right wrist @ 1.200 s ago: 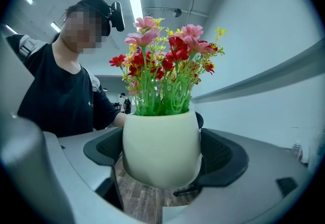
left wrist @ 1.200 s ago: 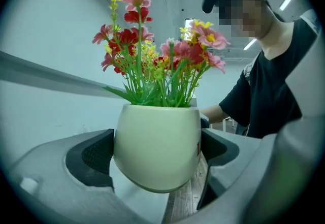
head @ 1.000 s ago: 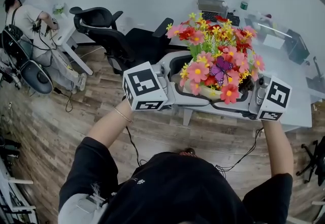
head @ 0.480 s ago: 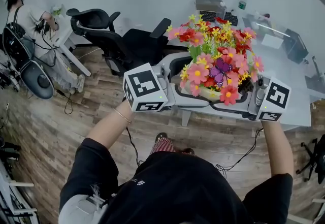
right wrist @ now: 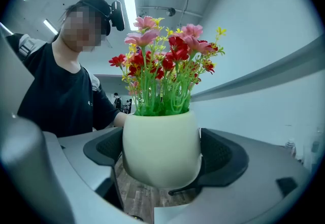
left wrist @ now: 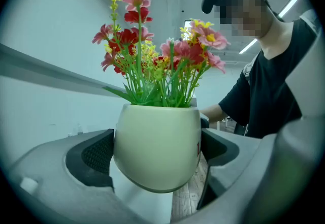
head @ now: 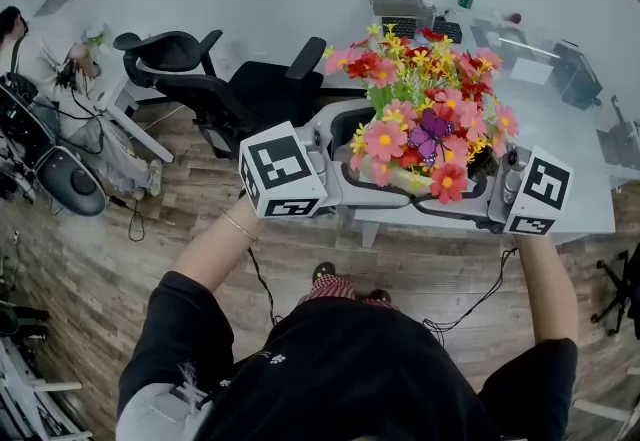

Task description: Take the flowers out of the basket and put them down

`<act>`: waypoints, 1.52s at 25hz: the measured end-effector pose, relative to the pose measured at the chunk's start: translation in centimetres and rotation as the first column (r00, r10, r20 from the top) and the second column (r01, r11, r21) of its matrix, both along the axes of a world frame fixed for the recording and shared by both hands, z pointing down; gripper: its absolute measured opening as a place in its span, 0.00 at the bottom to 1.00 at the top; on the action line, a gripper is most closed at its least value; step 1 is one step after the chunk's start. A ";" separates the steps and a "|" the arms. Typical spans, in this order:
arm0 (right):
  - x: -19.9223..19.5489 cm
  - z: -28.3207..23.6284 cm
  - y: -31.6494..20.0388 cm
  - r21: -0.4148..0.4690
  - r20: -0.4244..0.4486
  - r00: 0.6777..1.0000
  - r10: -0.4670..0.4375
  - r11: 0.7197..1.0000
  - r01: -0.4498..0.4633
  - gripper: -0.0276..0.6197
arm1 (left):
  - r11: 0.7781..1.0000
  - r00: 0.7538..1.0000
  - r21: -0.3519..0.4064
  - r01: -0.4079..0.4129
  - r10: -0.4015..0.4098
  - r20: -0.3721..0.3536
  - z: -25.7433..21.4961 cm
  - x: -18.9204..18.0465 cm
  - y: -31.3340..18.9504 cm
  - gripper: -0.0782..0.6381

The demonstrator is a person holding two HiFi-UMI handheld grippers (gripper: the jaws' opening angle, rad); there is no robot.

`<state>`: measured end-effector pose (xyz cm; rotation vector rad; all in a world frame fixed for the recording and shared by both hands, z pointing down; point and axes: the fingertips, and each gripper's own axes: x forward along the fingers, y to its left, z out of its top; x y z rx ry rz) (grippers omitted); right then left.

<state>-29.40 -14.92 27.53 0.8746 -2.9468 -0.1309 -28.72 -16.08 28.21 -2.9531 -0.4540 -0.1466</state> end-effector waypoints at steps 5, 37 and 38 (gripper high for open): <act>0.1 0.5 0.0 -0.001 0.002 0.999 0.032 0.999 -0.032 0.76 | 0.999 0.999 -0.001 -0.032 0.032 0.003 0.6 0.1 0.0 0.84; -0.7 -0.8 0.5 0.007 -0.014 0.998 -0.068 0.998 0.068 0.76 | 0.998 0.998 0.018 0.068 -0.068 -0.005 -0.9 -0.7 0.5 0.84; -0.7 -0.8 0.5 0.008 -0.013 0.998 -0.063 0.998 0.063 0.76 | 0.998 0.998 0.018 0.064 -0.064 -0.004 -0.9 -0.7 0.4 0.84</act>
